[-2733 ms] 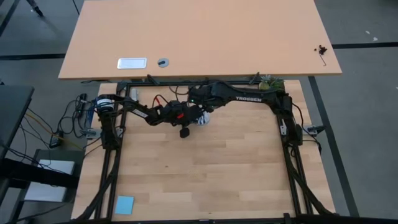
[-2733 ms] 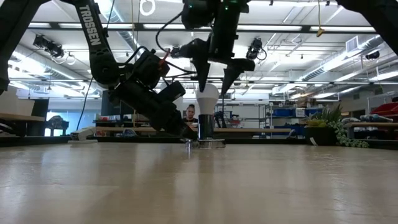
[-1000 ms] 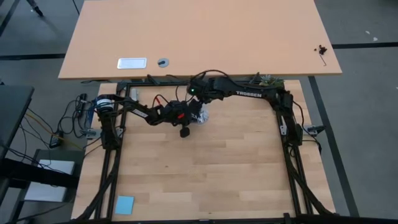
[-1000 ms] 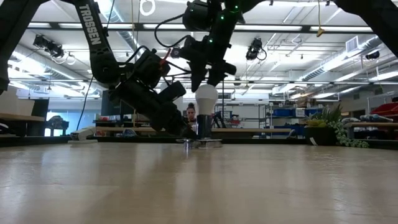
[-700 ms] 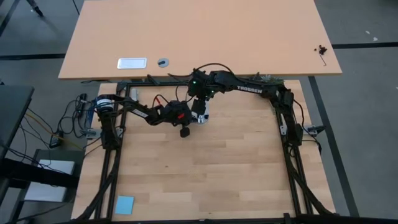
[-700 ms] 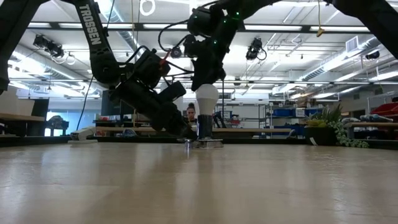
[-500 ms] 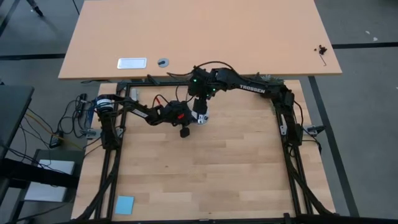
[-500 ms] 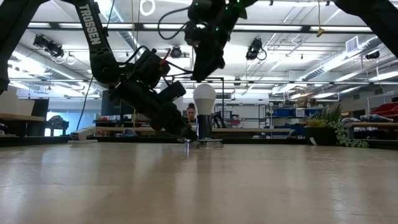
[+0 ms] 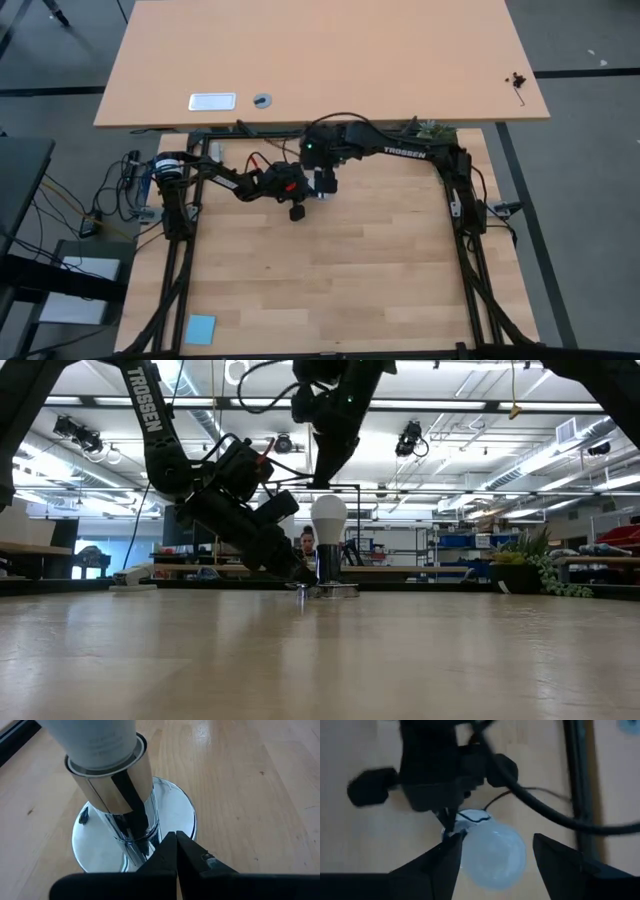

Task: Screw lightbulb
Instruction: Remove the lightbulb from the lamp

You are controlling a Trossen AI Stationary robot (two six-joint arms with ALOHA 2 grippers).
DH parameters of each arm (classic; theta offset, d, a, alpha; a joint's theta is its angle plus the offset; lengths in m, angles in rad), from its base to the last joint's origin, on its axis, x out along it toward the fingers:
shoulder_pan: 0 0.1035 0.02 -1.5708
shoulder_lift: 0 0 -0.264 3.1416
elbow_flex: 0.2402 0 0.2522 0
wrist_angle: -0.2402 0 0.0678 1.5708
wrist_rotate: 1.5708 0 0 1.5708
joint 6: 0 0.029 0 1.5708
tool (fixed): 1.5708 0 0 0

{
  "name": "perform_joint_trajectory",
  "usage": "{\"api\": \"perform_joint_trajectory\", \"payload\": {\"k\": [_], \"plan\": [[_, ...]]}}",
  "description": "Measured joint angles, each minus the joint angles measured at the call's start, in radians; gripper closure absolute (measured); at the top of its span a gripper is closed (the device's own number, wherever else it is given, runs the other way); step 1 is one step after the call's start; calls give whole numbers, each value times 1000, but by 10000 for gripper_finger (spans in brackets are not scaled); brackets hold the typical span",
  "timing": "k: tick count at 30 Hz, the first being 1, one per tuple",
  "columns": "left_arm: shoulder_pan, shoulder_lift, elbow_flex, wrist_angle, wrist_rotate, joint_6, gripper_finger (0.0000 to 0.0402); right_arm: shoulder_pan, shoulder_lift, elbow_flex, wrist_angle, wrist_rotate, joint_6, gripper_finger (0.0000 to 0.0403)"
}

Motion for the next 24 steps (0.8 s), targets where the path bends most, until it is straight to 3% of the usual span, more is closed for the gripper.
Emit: {"api": "perform_joint_trajectory", "payload": {"k": [9, 14, 20, 24], "plan": [[0, 0, 0, 0, -2, -4, 401, -62, 13, -20, 7, -68, 317, 111], [0, 0, 0, 0, -2, -4, 401, -70, 12, -20, -2, -119, 360, 117], [0, 0, 0, 0, -2, -5, 401, -69, 12, -21, -16, -121, 559, 127], [0, 0, 0, 0, -2, -8, 401, -69, 12, -21, -11, -119, 596, 127]]}}
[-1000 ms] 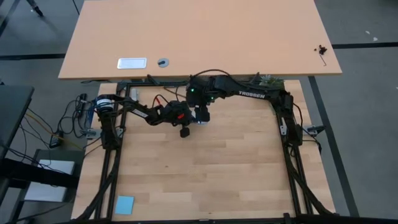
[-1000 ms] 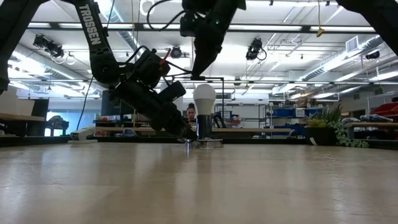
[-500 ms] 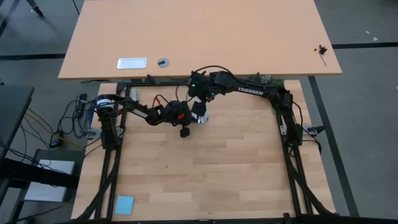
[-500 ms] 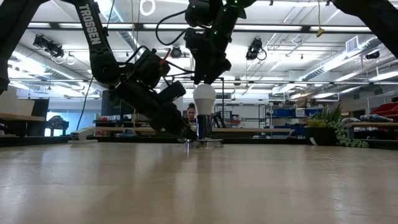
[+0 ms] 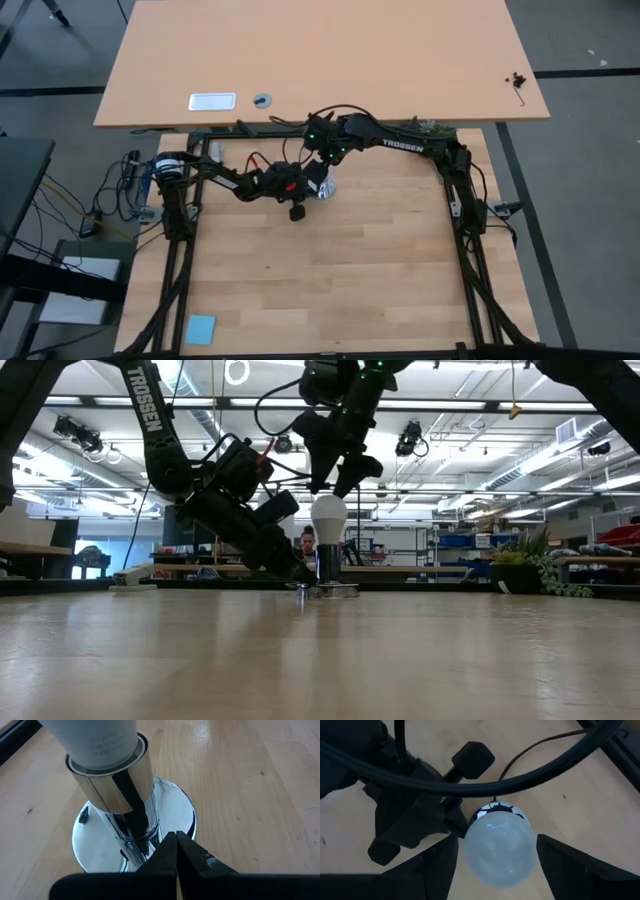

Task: Screw lightbulb
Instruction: Remove the lightbulb from the lamp

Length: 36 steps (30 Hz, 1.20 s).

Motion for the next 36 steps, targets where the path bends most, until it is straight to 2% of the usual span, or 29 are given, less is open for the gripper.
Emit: {"api": "perform_joint_trajectory", "payload": {"k": [6, 13, 17, 21, 27, 29, 31, 36], "plan": [[-1, 0, 0, 0, -1, 0, 401, 0, -1, -12, 10, 3, -6, 135], [-1, 0, 0, 0, -1, 0, 401, 0, -5, -53, 24, 4, -95, 140], [-1, 0, 0, 0, -1, 0, 401, -3, -5, -54, 34, 4, -187, 157], [-2, 0, 0, 0, -1, 0, 401, -21, -5, -54, 53, -4, -355, 173], [-2, 0, 0, 0, -1, 2, 401, -51, -5, -55, 93, -37, -776, 176], [-2, 0, 0, 0, -1, 5, 401, -58, -5, -56, 103, -72, -860, 176], [-2, 0, 0, 0, -1, 4, 401, -57, -2, -56, 119, -100, -868, 176], [-2, 0, 0, 0, -1, 4, 401, -22, 1, -24, 125, -89, -705, 176]]}}
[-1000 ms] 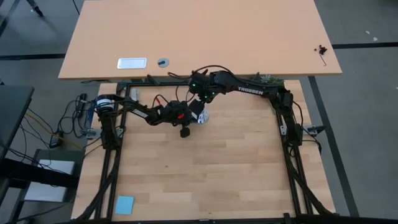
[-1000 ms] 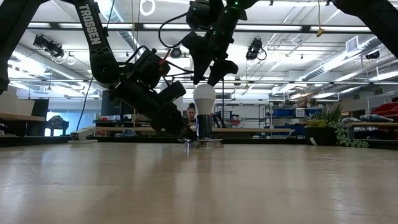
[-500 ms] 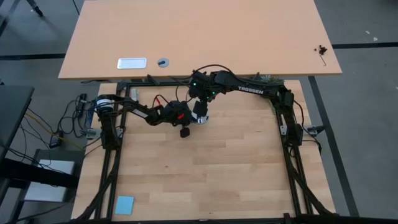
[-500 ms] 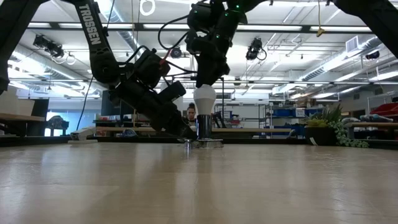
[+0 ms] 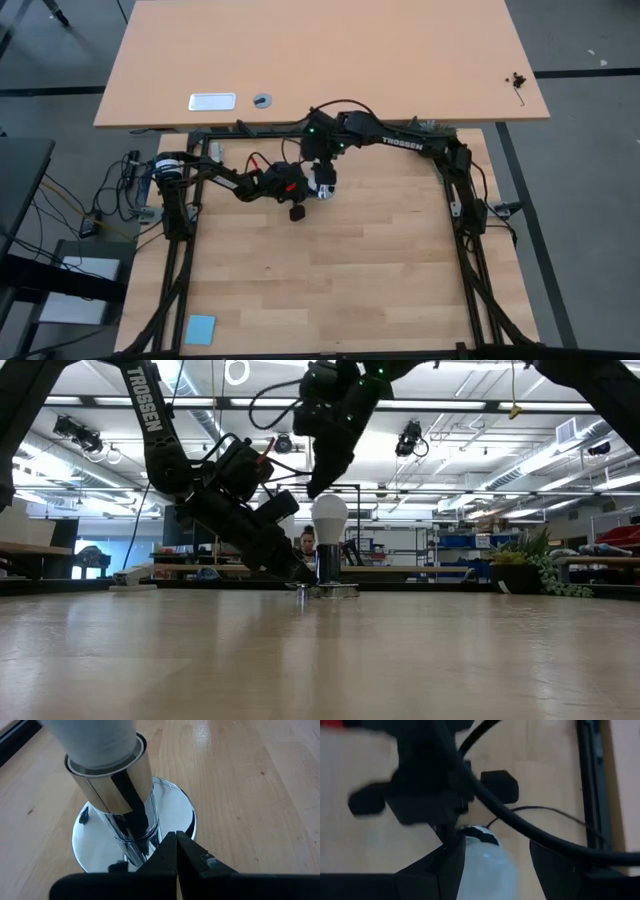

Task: Screw lightbulb
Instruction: Remove the lightbulb from the lamp

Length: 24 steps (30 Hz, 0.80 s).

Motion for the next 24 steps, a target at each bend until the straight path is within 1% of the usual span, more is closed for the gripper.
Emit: {"api": "perform_joint_trajectory", "payload": {"k": [3, 6, 9, 15, 21, 24], "plan": [[0, 0, 0, 0, 0, 0, 401, 34, -2, 25, -7, 46, 219, 176], [0, 0, 0, 0, 0, 0, 401, 59, -5, 43, -36, 47, 462, 176], [0, 0, 0, 0, 0, -1, 401, 80, -5, 44, -76, 82, 619, 176], [0, 0, 0, 0, 0, -17, 401, 99, -2, 43, -136, 235, 822, 164], [0, 0, 0, 0, 1, -17, 401, 78, -2, -5, -138, 316, 996, 136], [0, 0, 0, 0, 1, -17, 401, 65, -4, -35, -101, 322, 1020, 122]]}}
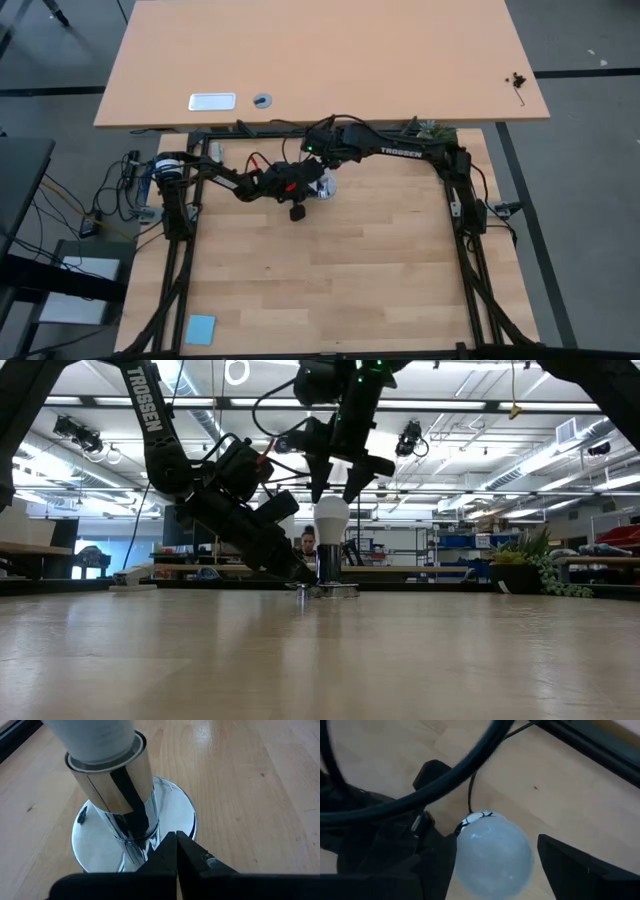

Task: Screw lightbulb
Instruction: Remove the lightbulb from the lamp

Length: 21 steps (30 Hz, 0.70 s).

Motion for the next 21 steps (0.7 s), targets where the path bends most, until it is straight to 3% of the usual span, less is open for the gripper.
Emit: {"api": "perform_joint_trajectory", "payload": {"k": [8, 14, 21], "plan": [[0, 0, 0, 0, 0, 0, 401, -11, 2, -25, 42, -76, -137, 127], [-2, 0, 0, 1, -2, 0, 401, -35, 1, -23, 56, -118, -457, 174], [-2, 0, 0, 2, -2, 0, 401, -70, 2, -25, 109, -306, -879, 201]]}}
